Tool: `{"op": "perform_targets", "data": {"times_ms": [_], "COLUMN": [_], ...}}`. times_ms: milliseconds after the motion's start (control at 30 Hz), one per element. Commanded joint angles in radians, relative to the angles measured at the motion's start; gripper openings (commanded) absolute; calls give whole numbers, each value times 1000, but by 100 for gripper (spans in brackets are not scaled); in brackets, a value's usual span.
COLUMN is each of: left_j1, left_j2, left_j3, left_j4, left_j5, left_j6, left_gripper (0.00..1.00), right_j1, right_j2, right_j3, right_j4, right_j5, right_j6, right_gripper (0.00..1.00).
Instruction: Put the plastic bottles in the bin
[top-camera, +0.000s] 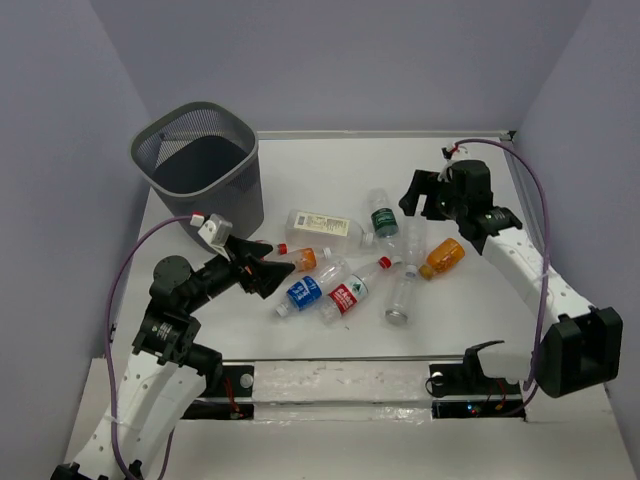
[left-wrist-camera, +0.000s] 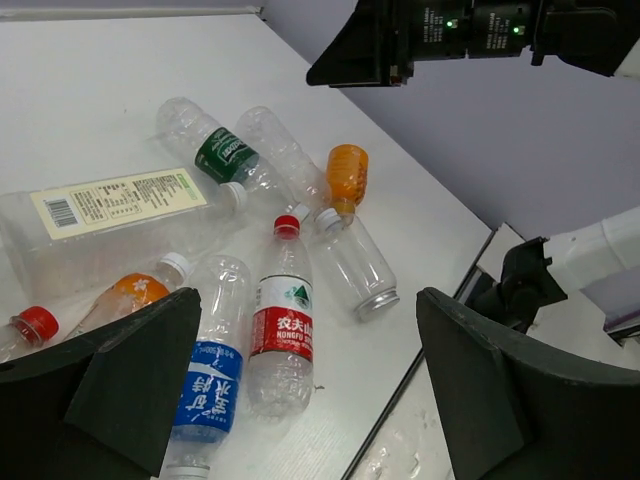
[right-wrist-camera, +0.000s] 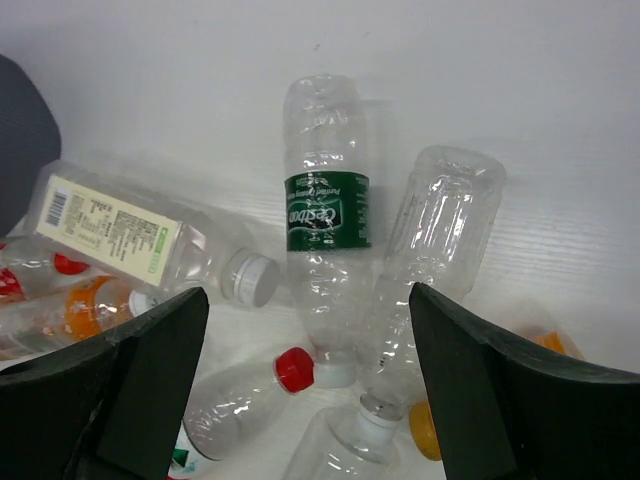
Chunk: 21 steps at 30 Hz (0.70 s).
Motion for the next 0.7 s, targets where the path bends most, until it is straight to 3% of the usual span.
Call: {"op": "perform_targets", "data": {"times_ms": [0,667], "left_j1": [1,-27], "left_j2": [8,124], "left_j3": [2,-21], "left_j4": [31,74], "left_j5": [42,148], "left_j6": [14,-31], "left_gripper": [99,96], "right_j1": [39,110], "right_j2": [86,568], "right_j3": [78,377], "right_j4": [-21,-86], "right_j5": [103,106], "right_j6": [-80,-152], "right_gripper": [87,89]}}
